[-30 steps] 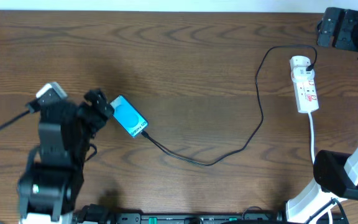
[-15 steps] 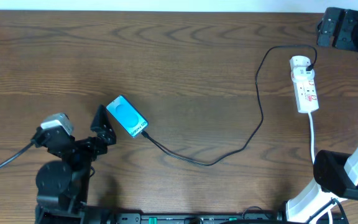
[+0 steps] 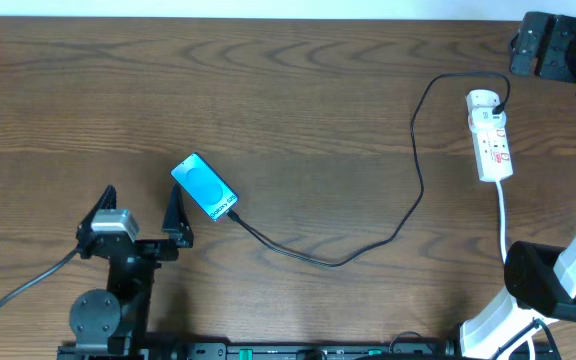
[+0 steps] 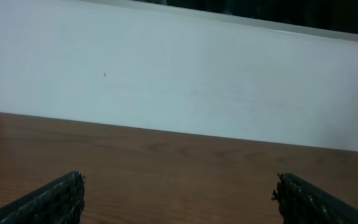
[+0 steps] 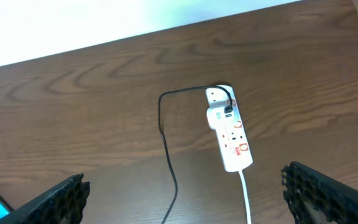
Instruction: Plug charger to phone and switch on socket
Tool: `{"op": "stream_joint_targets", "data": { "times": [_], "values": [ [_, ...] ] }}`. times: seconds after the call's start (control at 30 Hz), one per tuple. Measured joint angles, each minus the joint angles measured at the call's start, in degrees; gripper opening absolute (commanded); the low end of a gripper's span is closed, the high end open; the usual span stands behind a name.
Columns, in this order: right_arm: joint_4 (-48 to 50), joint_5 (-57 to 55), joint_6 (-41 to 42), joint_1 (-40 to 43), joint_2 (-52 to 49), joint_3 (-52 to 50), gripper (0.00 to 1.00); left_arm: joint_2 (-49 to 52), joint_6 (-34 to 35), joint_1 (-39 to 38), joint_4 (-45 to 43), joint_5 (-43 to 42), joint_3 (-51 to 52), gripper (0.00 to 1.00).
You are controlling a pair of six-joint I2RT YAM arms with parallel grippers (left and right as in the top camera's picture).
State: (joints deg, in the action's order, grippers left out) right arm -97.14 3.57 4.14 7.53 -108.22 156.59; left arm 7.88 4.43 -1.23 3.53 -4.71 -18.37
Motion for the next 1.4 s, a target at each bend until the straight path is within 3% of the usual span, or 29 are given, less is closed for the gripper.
{"op": "stream_joint_targets", "data": {
  "times": [0.27,0.87,1.4],
  "values": [
    [0.0,0.0,0.0,0.0,0.0,0.0,0.99,-7.0,-3.2,2.6,-0.4,-3.8,6.2,0.98],
    [0.0,0.0,0.0,0.0,0.0,0.0,0.99,-7.3,-4.3,3.8,-0.7,-5.7,16.1,0.98],
    [0.0,0.0,0.0,0.0,0.0,0.0,0.99,-7.3,-4.3,3.8,-1.1,-5.7,16.4,0.98]
  ]
}}
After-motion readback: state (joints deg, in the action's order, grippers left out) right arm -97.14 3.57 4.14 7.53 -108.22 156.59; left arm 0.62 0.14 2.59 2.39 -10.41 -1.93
